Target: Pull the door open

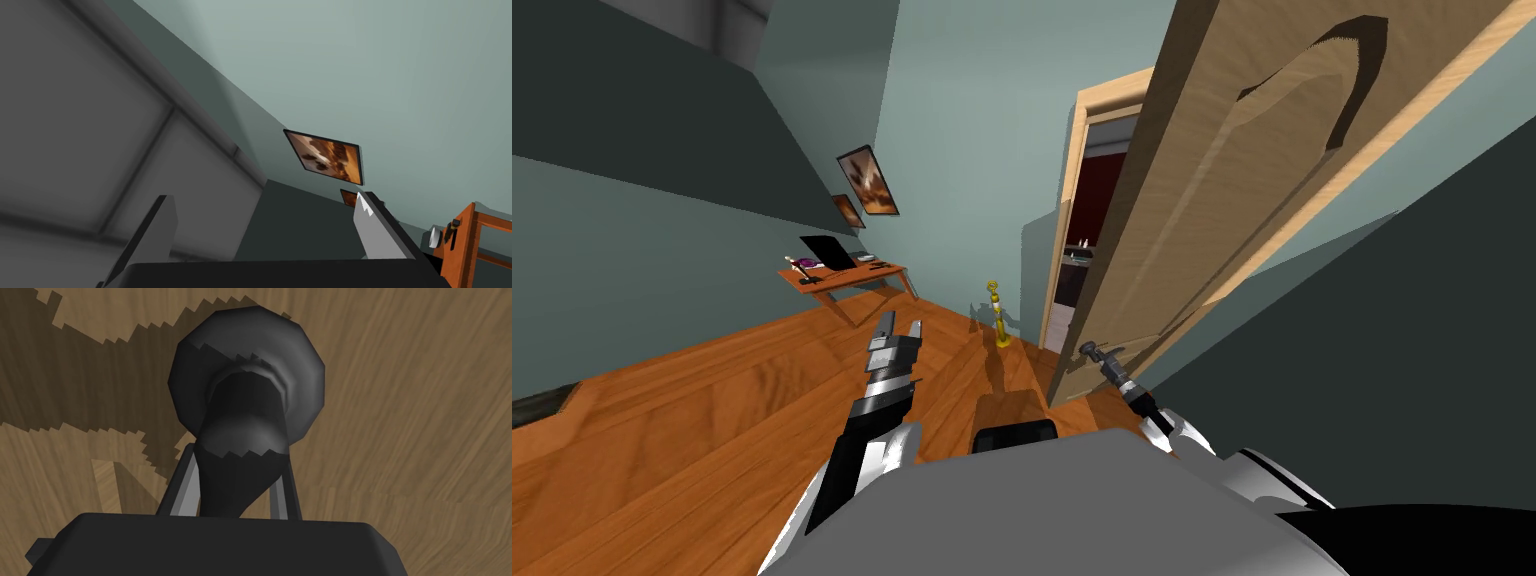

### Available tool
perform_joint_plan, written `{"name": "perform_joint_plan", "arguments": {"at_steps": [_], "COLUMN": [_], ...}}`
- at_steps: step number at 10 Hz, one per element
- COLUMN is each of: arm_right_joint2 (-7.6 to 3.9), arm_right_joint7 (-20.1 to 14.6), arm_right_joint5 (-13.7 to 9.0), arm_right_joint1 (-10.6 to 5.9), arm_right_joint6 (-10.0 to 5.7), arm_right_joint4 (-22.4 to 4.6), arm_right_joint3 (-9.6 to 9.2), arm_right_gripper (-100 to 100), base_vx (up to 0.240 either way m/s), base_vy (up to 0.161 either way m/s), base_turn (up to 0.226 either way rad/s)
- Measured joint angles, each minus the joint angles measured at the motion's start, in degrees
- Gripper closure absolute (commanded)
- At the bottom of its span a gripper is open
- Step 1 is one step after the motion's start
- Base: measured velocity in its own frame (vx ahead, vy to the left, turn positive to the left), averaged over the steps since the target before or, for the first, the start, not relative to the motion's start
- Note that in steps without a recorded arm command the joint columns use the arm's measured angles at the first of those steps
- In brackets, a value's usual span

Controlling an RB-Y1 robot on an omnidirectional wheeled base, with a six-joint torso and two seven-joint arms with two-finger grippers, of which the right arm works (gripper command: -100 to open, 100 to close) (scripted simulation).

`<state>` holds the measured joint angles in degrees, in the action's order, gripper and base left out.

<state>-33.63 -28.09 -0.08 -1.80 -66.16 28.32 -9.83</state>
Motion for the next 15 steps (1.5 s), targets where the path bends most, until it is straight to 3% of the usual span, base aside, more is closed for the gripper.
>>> {"name": "perform_joint_plan", "arguments": {"at_steps": [1, 3, 5, 6, 7, 8, 9, 10, 15], "arm_right_joint2": [-0.23, -0.93, -1.0, -1.06, -1.07, -1.48, -1.62, -1.89, -2.01], "arm_right_joint7": [-0.2, -0.5, -0.7, -0.8, -0.8, -0.7, -0.9, -1.0, -1.1], "arm_right_joint5": [0.0, -0.2, -0.1, -0.1, -0.1, -0.3, -0.3, -0.4, -0.4], "arm_right_joint1": [0.0, 1.67, 0.41, 0.7, 1.07, 3.19, 2.23, 2.12, 2.57], "arm_right_joint6": [-1.06, -2.1, -5.39, -5.98, -5.9, -4.17, -5.24, -6.11, -6.95], "arm_right_joint4": [-0.8, -0.2, -4.8, -5.0, -4.6, -0.7, -3.1, -3.7, -3.5], "arm_right_joint3": [-0.12, -0.11, -0.43, -0.5, -0.54, -0.26, -0.35, -0.27, -0.4], "arm_right_gripper": [100, 100, 100, 100, 100, 100, 100, 100, 100], "base_vx": [-0.231, -0.205, -0.158, -0.04, 0.003, -0.085, -0.138, -0.049, -0.178], "base_vy": [-0.117, -0.083, -0.078, -0.026, 0.0, -0.025, -0.046, -0.02, -0.089], "base_turn": [0.221, 0.199, 0.113, -0.021, -0.023, 0.16, 0.165, 0.04, 0.171]}}
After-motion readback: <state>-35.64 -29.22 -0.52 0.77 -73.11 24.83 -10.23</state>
